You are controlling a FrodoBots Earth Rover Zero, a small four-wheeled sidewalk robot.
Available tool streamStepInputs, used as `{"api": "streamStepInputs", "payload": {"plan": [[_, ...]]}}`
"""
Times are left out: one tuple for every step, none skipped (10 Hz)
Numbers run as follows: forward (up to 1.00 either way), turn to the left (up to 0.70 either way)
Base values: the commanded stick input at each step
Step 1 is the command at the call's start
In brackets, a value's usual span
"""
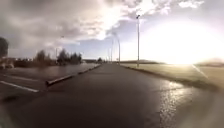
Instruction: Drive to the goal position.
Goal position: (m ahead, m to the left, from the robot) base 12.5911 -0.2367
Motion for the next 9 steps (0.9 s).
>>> {"api": "streamStepInputs", "payload": {"plan": [[0.7,0.0],[0.7,0.0],[0.7,0.0],[0.7,0.0],[0.7,0.0],[0.7,0.0],[0.7,0.0],[0.7,0.0],[0.7,0.0]]}}
